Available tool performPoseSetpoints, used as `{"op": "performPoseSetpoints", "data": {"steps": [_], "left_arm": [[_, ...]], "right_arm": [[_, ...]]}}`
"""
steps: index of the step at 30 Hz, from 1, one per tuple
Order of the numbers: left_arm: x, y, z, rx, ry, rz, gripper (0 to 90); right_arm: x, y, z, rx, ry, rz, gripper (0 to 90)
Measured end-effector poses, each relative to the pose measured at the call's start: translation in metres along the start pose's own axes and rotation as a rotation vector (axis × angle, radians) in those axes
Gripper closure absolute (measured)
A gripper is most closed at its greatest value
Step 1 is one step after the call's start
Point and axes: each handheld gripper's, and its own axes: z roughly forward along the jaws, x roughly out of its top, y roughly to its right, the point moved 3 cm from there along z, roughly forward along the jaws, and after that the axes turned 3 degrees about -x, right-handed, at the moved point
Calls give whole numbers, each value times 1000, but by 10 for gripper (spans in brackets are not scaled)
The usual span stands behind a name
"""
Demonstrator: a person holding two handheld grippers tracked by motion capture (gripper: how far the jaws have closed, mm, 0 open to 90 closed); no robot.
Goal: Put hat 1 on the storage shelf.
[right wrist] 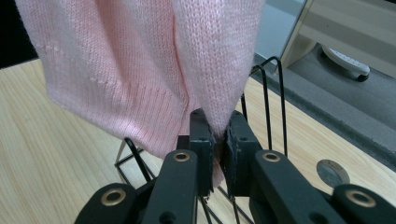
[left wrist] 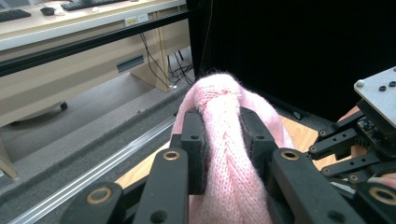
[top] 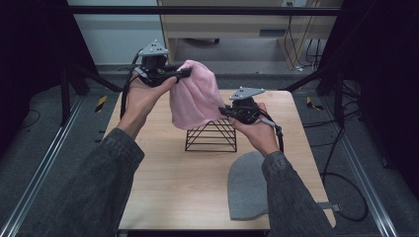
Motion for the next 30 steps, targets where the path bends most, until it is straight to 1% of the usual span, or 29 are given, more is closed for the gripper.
{"op": "performPoseSetpoints", "data": {"steps": [3, 5, 9, 14, 19, 26, 29, 30], "left_arm": [[-1, 2, 2, -5, -1, 3, 744], [-2, 3, 3, -9, 2, -2, 743], [-6, 7, 8, -14, -9, 5, 742], [-10, 11, 14, -23, -19, 2, 740], [-14, 16, 20, -38, -37, 18, 737], [-17, 21, 26, -52, -44, 15, 737], [-18, 24, 28, -59, -52, 26, 737], [-18, 24, 28, -59, -60, 30, 737]], "right_arm": [[-3, 0, -1, -3, -3, -10, 834], [-5, 0, -1, -4, -3, -5, 834], [-13, 2, -2, -6, -6, 0, 834], [-21, 4, -4, -10, -15, -2, 834], [-31, 9, -5, -13, -22, 11, 834], [-40, 10, -5, -19, -47, 1, 834], [-43, 9, -4, -21, -59, -9, 834], [-44, 9, -4, -20, -62, -5, 834]]}}
